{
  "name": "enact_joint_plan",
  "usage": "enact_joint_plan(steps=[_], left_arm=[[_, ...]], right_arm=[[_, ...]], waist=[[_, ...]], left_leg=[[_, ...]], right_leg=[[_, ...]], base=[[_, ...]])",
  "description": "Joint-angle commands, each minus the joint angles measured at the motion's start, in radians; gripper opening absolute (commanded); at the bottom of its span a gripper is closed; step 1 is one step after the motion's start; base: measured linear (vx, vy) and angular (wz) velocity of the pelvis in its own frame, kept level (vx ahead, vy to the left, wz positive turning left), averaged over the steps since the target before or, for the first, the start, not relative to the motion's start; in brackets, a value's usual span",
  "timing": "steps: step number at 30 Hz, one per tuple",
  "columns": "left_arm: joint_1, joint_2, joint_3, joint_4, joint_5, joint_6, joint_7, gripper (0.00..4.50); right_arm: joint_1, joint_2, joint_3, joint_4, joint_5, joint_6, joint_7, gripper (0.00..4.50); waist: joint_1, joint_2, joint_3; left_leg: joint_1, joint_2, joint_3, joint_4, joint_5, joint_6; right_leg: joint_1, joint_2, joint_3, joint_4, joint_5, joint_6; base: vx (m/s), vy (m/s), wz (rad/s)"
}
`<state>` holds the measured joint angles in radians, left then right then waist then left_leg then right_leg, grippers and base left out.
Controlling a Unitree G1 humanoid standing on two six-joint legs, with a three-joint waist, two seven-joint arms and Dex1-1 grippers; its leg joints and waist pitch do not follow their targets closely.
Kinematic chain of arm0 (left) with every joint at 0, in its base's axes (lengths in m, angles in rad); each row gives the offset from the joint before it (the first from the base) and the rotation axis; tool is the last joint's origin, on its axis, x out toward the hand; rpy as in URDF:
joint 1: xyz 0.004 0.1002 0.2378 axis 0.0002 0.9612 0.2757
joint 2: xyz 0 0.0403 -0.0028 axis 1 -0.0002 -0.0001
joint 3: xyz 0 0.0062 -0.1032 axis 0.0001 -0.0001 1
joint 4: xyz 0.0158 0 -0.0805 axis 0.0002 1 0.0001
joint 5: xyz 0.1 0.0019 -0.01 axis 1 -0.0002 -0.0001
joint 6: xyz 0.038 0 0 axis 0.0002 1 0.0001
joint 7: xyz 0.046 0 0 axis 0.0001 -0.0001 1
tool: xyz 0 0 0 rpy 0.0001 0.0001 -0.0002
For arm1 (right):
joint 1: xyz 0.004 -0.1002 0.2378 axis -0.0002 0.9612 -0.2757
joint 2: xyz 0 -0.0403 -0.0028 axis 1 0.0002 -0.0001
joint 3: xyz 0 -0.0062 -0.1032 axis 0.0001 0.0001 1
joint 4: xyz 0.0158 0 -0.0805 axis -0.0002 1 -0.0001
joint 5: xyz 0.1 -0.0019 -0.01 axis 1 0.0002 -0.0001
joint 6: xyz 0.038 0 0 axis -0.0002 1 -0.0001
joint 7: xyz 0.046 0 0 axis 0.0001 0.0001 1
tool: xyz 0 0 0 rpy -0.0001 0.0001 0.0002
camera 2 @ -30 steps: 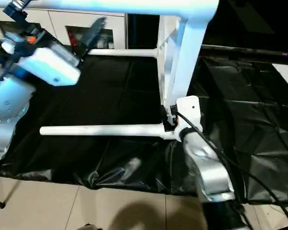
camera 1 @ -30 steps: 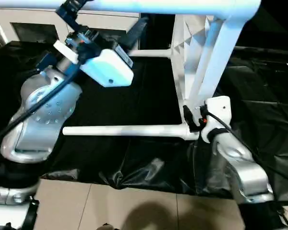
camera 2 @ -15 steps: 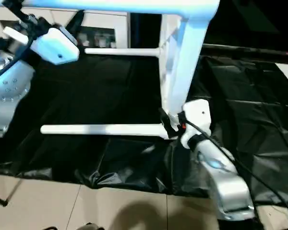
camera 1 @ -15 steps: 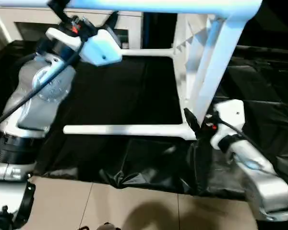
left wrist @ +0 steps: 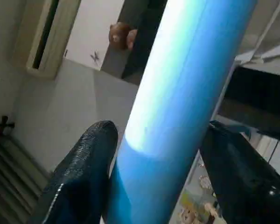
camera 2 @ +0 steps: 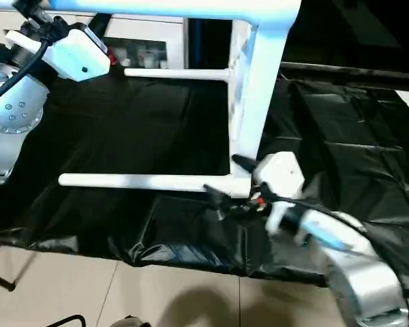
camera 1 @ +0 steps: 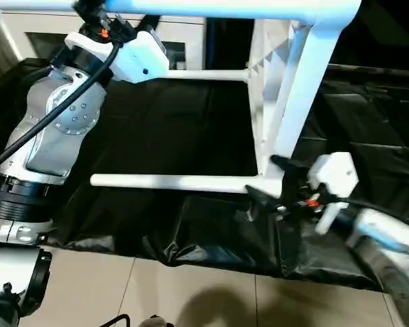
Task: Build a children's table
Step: Flip table
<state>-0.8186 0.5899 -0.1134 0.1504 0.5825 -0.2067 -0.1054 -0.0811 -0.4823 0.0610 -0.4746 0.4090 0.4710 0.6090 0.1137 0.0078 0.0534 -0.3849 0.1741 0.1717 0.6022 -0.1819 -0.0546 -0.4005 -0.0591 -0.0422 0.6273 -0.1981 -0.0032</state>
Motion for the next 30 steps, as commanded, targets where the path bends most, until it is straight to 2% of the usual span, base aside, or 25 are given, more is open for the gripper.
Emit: enact_joint_plan(steps=[1,4,7,9,10,17,19,20,21,23,27,30], left_arm=[[-0.014,0.008,0.010,0.010,-0.014,0.015,-0.028,2.82],[-0.008,0.005,0.010,0.000,-0.056,0.049,-0.096,2.68],[-0.004,-0.003,0.013,-0.016,-0.088,0.095,-0.147,2.37],[-0.007,-0.009,0.016,-0.032,-0.102,0.157,-0.188,2.28],[-0.011,-0.009,0.015,-0.034,-0.106,0.171,-0.202,2.28],[-0.032,-0.029,0.040,-0.045,-0.150,0.267,-0.247,2.16],[-0.039,-0.059,0.071,-0.055,-0.186,0.356,-0.259,2.16],[-0.052,-0.083,0.101,-0.056,-0.210,0.422,-0.253,2.16],[-0.052,-0.083,0.101,-0.056,-0.210,0.422,-0.253,2.16],[-0.076,-0.113,0.143,-0.052,-0.238,0.509,-0.247,2.16],[-0.102,-0.159,0.209,-0.052,-0.286,0.600,-0.212,2.16],[-0.109,-0.173,0.228,-0.056,-0.298,0.627,-0.205,2.17]], right_arm=[[-0.021,0.004,0.010,-0.025,0.025,0.005,0.012,4.14],[-0.046,0.026,0.024,-0.016,0.028,0.000,0.022,4.14],[-0.055,0.034,0.027,-0.008,0.025,-0.006,0.018,4.14],[-0.063,0.039,0.029,-0.001,0.022,-0.011,0.016,4.14],[-0.065,0.041,0.030,0.002,0.021,-0.013,0.016,4.14],[-0.076,0.049,0.032,0.016,0.015,-0.022,0.014,4.14],[-0.081,0.055,0.025,0.028,0.005,-0.033,0.005,4.14],[-0.087,0.059,0.015,0.040,-0.004,-0.045,-0.006,4.14],[-0.087,0.059,0.015,0.040,-0.004,-0.045,-0.006,4.14],[-0.097,0.063,0.000,0.059,-0.014,-0.060,-0.020,4.14],[-0.102,0.061,-0.019,0.075,-0.018,-0.072,-0.026,4.14],[-0.101,0.060,-0.021,0.077,-0.019,-0.075,-0.026,4.14]], waist=[[0.005,0.004,-0.061],[0.008,0.001,-0.062],[0.010,0.003,-0.061],[0.013,0.002,-0.061],[0.015,-0.001,-0.061],[0.022,0.001,-0.061],[0.028,0.001,-0.063],[0.029,0.004,-0.063],[0.028,0.001,-0.063],[0.033,0.000,-0.063],[0.038,0.001,-0.066],[0.040,0.004,-0.067]], left_leg=[[0.018,0.050,-0.031,-0.073,-0.245,-0.018],[0.018,0.050,-0.030,-0.074,-0.237,-0.021],[0.019,0.050,-0.029,-0.074,-0.242,-0.025],[0.018,0.051,-0.029,-0.075,-0.233,-0.026],[0.018,0.050,-0.028,-0.074,-0.229,-0.025],[0.018,0.050,-0.028,-0.074,-0.225,-0.022],[0.019,0.051,-0.026,-0.074,-0.216,-0.024],[0.017,0.049,-0.027,-0.072,-0.212,-0.022],[0.018,0.049,-0.025,-0.072,-0.212,-0.021],[0.017,0.046,-0.025,-0.070,-0.201,-0.010],[0.010,0.043,-0.023,-0.065,-0.156,0.010],[0.007,0.041,-0.021,-0.062,-0.127,0.026]], right_leg=[[0.037,-0.079,0.044,-0.081,-0.224,-0.135],[0.035,-0.081,0.044,-0.079,-0.218,-0.140],[0.033,-0.081,0.045,-0.080,-0.218,-0.141],[0.035,-0.082,0.045,-0.078,-0.215,-0.138],[0.036,-0.083,0.045,-0.079,-0.218,-0.136],[0.033,-0.083,0.046,-0.081,-0.244,-0.130],[0.034,-0.085,0.047,-0.079,-0.237,-0.132],[0.033,-0.083,0.046,-0.079,-0.231,-0.134],[0.033,-0.083,0.046,-0.080,-0.231,-0.135],[0.034,-0.085,0.045,-0.082,-0.255,-0.133],[0.037,-0.086,0.045,-0.082,-0.260,-0.126],[0.038,-0.083,0.043,-0.079,-0.239,-0.130]], base=[[0.000,0.000,0.00],[0.000,0.000,0.00],[0.000,0.000,0.00],[0.000,0.000,0.00],[0.000,0.000,0.00],[0.000,0.000,0.00],[0.000,0.000,0.00],[0.000,0.000,0.00],[0.000,0.000,0.00],[0.000,0.000,0.00],[0.000,0.000,0.00],[0.000,0.000,0.00]])
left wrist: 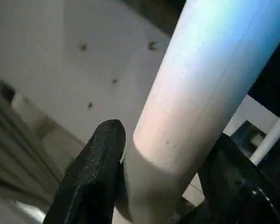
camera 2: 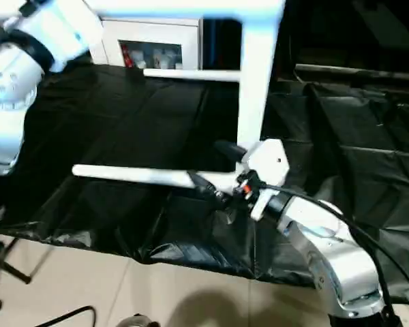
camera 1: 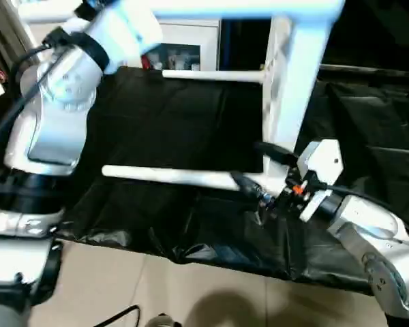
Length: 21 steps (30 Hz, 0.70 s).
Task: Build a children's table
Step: Flip table
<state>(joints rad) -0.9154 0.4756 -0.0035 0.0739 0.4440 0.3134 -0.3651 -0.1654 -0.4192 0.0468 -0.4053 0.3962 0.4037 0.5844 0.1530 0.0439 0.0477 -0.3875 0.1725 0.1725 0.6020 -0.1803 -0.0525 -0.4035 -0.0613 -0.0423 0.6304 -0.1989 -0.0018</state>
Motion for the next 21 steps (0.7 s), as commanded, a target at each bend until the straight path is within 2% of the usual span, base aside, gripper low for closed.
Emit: enact_joint_plan(steps=[1,7,8,9,11,13,14,16,17,21], left_arm=[[-0.020,-0.074,0.138,0.017,-0.176,0.130,0.064,2.17],[-0.042,-0.102,0.181,0.011,-0.203,0.172,0.078,2.17],[-0.048,-0.109,0.196,0.010,-0.214,0.181,0.080,2.17],[-0.052,-0.121,0.215,0.002,-0.220,0.197,0.084,2.17],[-0.053,-0.129,0.234,-0.009,-0.225,0.220,0.088,2.17],[-0.049,-0.137,0.258,-0.024,-0.232,0.250,0.095,2.17],[-0.044,-0.134,0.264,-0.033,-0.238,0.268,0.106,2.17],[-0.043,-0.131,0.264,-0.035,-0.242,0.275,0.108,2.17],[-0.043,-0.128,0.265,-0.035,-0.244,0.277,0.111,2.17],[-0.042,-0.122,0.265,-0.033,-0.252,0.278,0.116,2.17]], right_arm=[[-0.014,-0.004,-0.007,0.008,-0.007,-0.008,-0.001,4.14],[-0.004,-0.006,0.003,0.003,-0.002,-0.006,0.010,4.14],[0.006,-0.007,0.009,0.000,0.010,0.011,0.015,4.14],[0.017,-0.005,0.010,0.000,0.028,0.036,0.016,4.41],[0.038,-0.003,0.009,0.013,0.034,0.068,0.008,4.48],[0.064,-0.010,0.013,0.044,0.013,0.077,0.002,4.50],[0.082,-0.022,0.016,0.071,-0.004,0.114,-0.015,4.50],[0.089,-0.030,0.020,0.080,-0.011,0.134,-0.020,4.50],[0.095,-0.022,0.013,0.098,-0.013,0.138,-0.031,4.50],[0.089,0.022,-0.013,0.146,-0.008,0.112,-0.065,4.50]], waist=[[0.003,-0.029,-0.063],[0.013,-0.026,-0.066],[0.015,-0.024,-0.066],[0.015,-0.025,-0.066],[0.017,-0.025,-0.066],[0.018,-0.025,-0.066],[0.017,-0.028,-0.064],[0.018,-0.028,-0.063],[0.017,-0.030,-0.062],[0.017,-0.026,-0.064]], left_leg=[[0.010,0.043,-0.021,-0.060,-0.122,0.026],[0.009,0.044,-0.022,-0.057,-0.110,0.042],[0.011,0.045,-0.021,-0.057,-0.112,0.043],[0.010,0.046,-0.021,-0.057,-0.115,0.044],[0.010,0.047,-0.022,-0.058,-0.110,0.047],[0.009,0.047,-0.023,-0.059,-0.122,0.045],[0.007,0.045,-0.023,-0.060,-0.122,0.042],[0.007,0.045,-0.023,-0.060,-0.132,0.037],[0.008,0.044,-0.023,-0.060,-0.139,0.036],[0.008,0.046,-0.024,-0.060,-0.135,0.033]], right_leg=[[0.040,-0.081,0.042,-0.080,-0.233,-0.138],[0.039,-0.078,0.041,-0.078,-0.189,-0.153],[0.039,-0.078,0.041,-0.078,-0.181,-0.154],[0.037,-0.077,0.041,-0.078,-0.180,-0.154],[0.040,-0.077,0.041,-0.077,-0.166,-0.156],[0.039,-0.080,0.039,-0.080,-0.176,-0.158],[0.041,-0.081,0.039,-0.081,-0.184,-0.158],[0.041,-0.082,0.039,-0.085,-0.211,-0.152],[0.041,-0.082,0.038,-0.087,-0.231,-0.146],[0.037,-0.082,0.038,-0.087,-0.228,-0.139]], base=[[0.000,0.000,0.00],[0.000,0.000,0.00],[0.000,0.000,0.00],[0.000,0.000,0.00],[0.000,0.000,0.00],[0.000,0.000,0.00],[0.000,0.000,0.00],[0.000,0.000,0.00],[0.000,0.000,0.00],[0.000,0.000,0.00]])
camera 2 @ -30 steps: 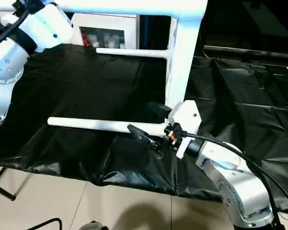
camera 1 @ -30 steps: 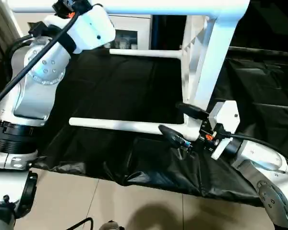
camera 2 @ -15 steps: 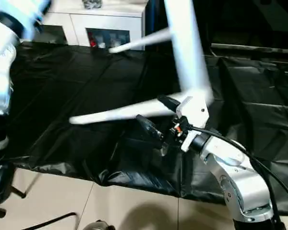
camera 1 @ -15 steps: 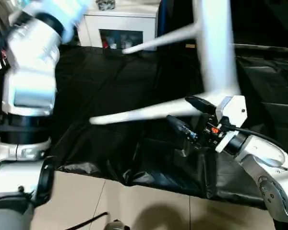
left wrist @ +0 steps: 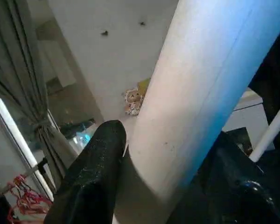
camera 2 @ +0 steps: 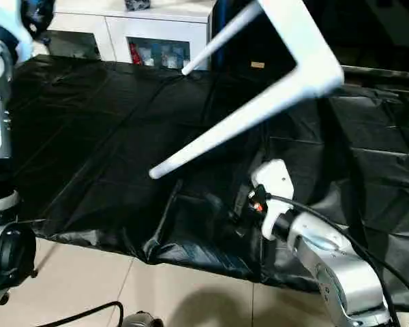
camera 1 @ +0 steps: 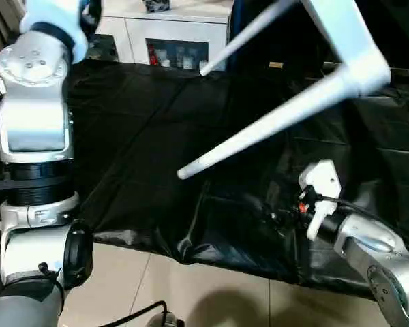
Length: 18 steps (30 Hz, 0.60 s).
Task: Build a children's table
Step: Flip table
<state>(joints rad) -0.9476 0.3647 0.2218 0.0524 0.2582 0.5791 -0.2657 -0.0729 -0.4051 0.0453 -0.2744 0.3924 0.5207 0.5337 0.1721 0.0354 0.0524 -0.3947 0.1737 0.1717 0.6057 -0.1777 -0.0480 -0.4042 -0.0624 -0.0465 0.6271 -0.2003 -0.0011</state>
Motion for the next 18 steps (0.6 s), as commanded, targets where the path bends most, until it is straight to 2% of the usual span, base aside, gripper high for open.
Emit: enact_joint_plan(steps=[1,2,3,4,5,6,9,10,11,12,13,15,17,18], left_arm=[[-0.010,-0.011,0.040,-0.012,-0.066,0.014,0.015,2.17],[-0.010,-0.012,0.040,-0.013,-0.065,0.014,0.013,2.17],[-0.009,-0.016,0.041,-0.016,-0.063,0.018,0.010,2.17],[-0.009,-0.016,0.041,-0.016,-0.063,0.018,0.010,2.17],[-0.005,-0.022,0.041,-0.021,-0.061,0.021,0.008,2.17],[-0.003,-0.022,0.038,-0.024,-0.065,0.027,0.009,2.17],[0.003,-0.020,0.033,-0.035,-0.073,0.039,0.014,2.17],[0.005,-0.019,0.032,-0.037,-0.075,0.041,0.014,2.17],[0.008,-0.016,0.031,-0.043,-0.078,0.044,0.016,2.17],[0.010,-0.014,0.032,-0.045,-0.080,0.046,0.017,2.17],[0.012,-0.012,0.031,-0.047,-0.081,0.047,0.018,2.17],[0.020,-0.009,0.034,-0.054,-0.082,0.052,0.017,2.17],[0.022,-0.009,0.034,-0.057,-0.082,0.054,0.016,2.17],[0.025,-0.008,0.034,-0.061,-0.082,0.057,0.016,2.17]], right_arm=[[-0.013,0.026,-0.016,0.032,-0.008,-0.025,-0.026,4.50],[-0.028,0.050,-0.020,0.056,-0.019,-0.060,-0.045,4.50],[-0.053,0.089,-0.032,0.091,-0.007,-0.083,-0.062,4.50],[-0.053,0.089,-0.032,0.091,-0.007,-0.083,-0.062,4.50],[-0.107,0.158,-0.057,0.167,0.012,-0.133,-0.094,4.50],[-0.132,0.184,-0.068,0.202,0.026,-0.153,-0.096,4.50],[-0.190,0.232,-0.092,0.285,0.054,-0.195,-0.096,4.50],[-0.204,0.242,-0.096,0.304,0.059,-0.205,-0.094,4.50],[-0.232,0.263,-0.101,0.345,0.070,-0.239,-0.070,4.50],[-0.245,0.273,-0.102,0.366,0.074,-0.257,-0.055,4.50],[-0.254,0.280,-0.103,0.381,0.075,-0.270,-0.045,4.50],[-0.316,0.298,-0.099,0.504,0.028,-0.331,-0.053,4.50],[-0.340,0.306,-0.106,0.550,0.019,-0.350,-0.059,4.50],[-0.389,0.323,-0.127,0.634,0.028,-0.385,-0.054,4.50]], waist=[[-0.004,-0.018,-0.069],[-0.003,-0.013,-0.069],[-0.006,-0.016,-0.070],[-0.006,-0.016,-0.072],[-0.009,-0.012,-0.074],[-0.012,-0.012,-0.073],[-0.009,-0.013,-0.075],[-0.012,-0.011,-0.075],[-0.011,-0.010,-0.076],[-0.012,-0.018,-0.076],[-0.010,-0.014,-0.076],[-0.011,-0.015,-0.076],[-0.013,-0.013,-0.074],[-0.012,-0.018,-0.074]], left_leg=[[0.015,0.046,-0.024,-0.064,-0.135,0.027],[0.016,0.047,-0.025,-0.065,-0.137,0.026],[0.015,0.047,-0.024,-0.064,-0.131,0.024],[0.015,0.047,-0.024,-0.063,-0.126,0.026],[0.014,0.047,-0.023,-0.061,-0.119,0.030],[0.013,0.047,-0.024,-0.063,-0.121,0.029],[0.016,0.049,-0.021,-0.060,-0.098,0.035],[0.012,0.048,-0.022,-0.060,-0.094,0.039],[0.013,0.048,-0.021,-0.059,-0.097,0.038],[0.012,0.048,-0.020,-0.060,-0.102,0.041],[0.012,0.047,-0.021,-0.060,-0.099,0.042],[0.012,0.049,-0.021,-0.060,-0.093,0.043],[0.013,0.047,-0.018,-0.060,-0.096,0.036],[0.015,0.048,-0.017,-0.060,-0.101,0.037]], right_leg=[[0.038,-0.081,0.041,-0.081,-0.208,-0.147],[0.036,-0.080,0.041,-0.080,-0.201,-0.151],[0.036,-0.079,0.041,-0.077,-0.172,-0.157],[0.038,-0.080,0.040,-0.075,-0.156,-0.163],[0.035,-0.081,0.041,-0.071,-0.124,-0.179],[0.036,-0.082,0.040,-0.071,-0.124,-0.184],[0.036,-0.077,0.040,-0.064,-0.079,-0.195],[0.038,-0.081,0.040,-0.061,-0.064,-0.203],[0.038,-0.081,0.039,-0.061,-0.064,-0.205],[0.040,-0.082,0.039,-0.062,-0.066,-0.207],[0.040,-0.082,0.038,-0.061,-0.071,-0.208],[0.040,-0.083,0.038,-0.059,-0.070,-0.208],[0.039,-0.082,0.039,-0.063,-0.089,-0.212],[0.038,-0.083,0.039,-0.063,-0.091,-0.211]], base=[[0.000,0.000,0.00],[0.000,0.000,0.00],[0.000,0.000,0.00],[0.000,0.000,0.00],[0.000,0.000,0.00],[0.000,0.000,0.00],[0.000,0.000,0.00],[0.000,0.000,0.00],[0.000,0.000,0.00],[0.000,0.000,0.00],[0.000,0.000,0.00],[0.000,0.000,0.00],[0.000,0.000,0.00],[0.000,0.000,0.00]])
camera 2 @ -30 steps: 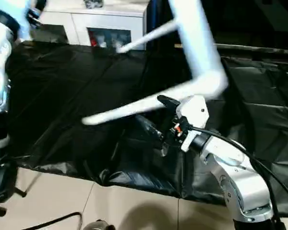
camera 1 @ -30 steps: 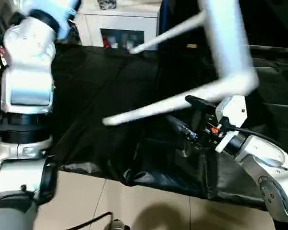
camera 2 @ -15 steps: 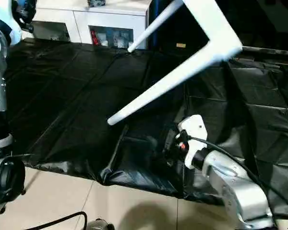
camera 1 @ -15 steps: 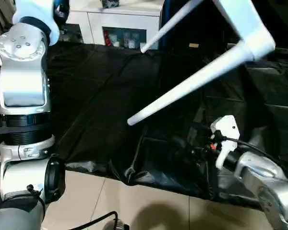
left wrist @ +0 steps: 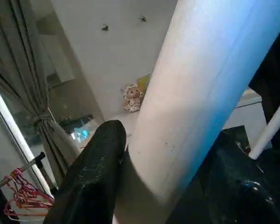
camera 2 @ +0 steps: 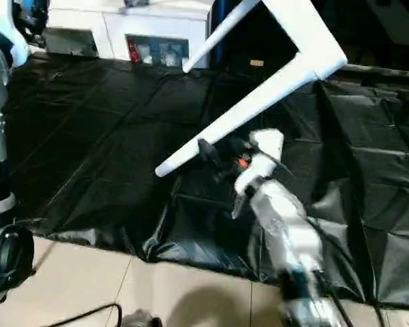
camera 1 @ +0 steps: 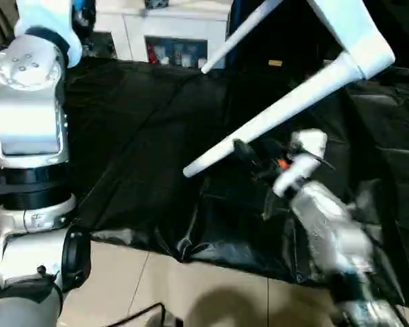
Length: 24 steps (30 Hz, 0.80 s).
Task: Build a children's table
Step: Flip table
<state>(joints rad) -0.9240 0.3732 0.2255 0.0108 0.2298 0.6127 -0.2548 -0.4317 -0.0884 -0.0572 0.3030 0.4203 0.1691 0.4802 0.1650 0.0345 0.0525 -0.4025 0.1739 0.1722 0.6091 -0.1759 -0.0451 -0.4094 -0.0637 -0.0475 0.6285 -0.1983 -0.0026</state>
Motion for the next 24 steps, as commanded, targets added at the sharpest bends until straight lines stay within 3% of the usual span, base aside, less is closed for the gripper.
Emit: enact_joint_plan(steps=[1,5,9,17,24], left_arm=[[0.003,-0.016,0.030,-0.021,-0.053,0.025,0.005,2.17],[0.013,-0.011,0.026,-0.026,-0.063,0.030,0.009,2.17],[0.019,-0.005,0.024,-0.028,-0.067,0.036,0.009,2.16],[0.031,0.001,0.026,-0.029,-0.071,0.037,0.012,2.16],[0.040,-0.001,0.022,-0.027,-0.078,0.039,0.020,2.15]], right_arm=[[-0.049,0.012,-0.033,0.086,0.007,-0.044,0.004,4.50],[-0.135,0.036,-0.077,0.220,0.033,-0.098,0.016,4.22],[-0.183,0.041,-0.089,0.297,0.038,-0.135,0.048,3.78],[-0.216,0.041,-0.099,0.364,0.055,-0.155,0.158,3.17],[-0.228,0.026,-0.094,0.376,0.073,-0.129,0.261,2.55]], waist=[[-0.008,-0.014,-0.075],[-0.009,-0.012,-0.078],[-0.005,-0.019,-0.078],[-0.006,-0.018,-0.076],[-0.004,-0.019,-0.078]], left_leg=[[0.020,0.047,-0.020,-0.066,-0.104,0.034],[0.021,0.049,-0.019,-0.063,-0.090,0.040],[0.021,0.047,-0.016,-0.060,-0.066,0.057],[0.022,0.050,-0.017,-0.064,-0.101,0.062],[0.022,0.051,-0.017,-0.062,-0.085,0.069]], right_leg=[[0.046,-0.083,0.039,-0.063,-0.099,-0.215],[0.045,-0.083,0.038,-0.056,-0.063,-0.223],[0.046,-0.081,0.038,-0.054,-0.036,-0.229],[0.046,-0.082,0.036,-0.058,-0.080,-0.229],[0.045,-0.082,0.035,-0.055,-0.056,-0.239]], base=[[0.000,0.000,0.00],[0.000,0.000,0.00],[0.000,0.000,0.00],[0.000,0.000,0.00],[0.000,0.000,0.00]])
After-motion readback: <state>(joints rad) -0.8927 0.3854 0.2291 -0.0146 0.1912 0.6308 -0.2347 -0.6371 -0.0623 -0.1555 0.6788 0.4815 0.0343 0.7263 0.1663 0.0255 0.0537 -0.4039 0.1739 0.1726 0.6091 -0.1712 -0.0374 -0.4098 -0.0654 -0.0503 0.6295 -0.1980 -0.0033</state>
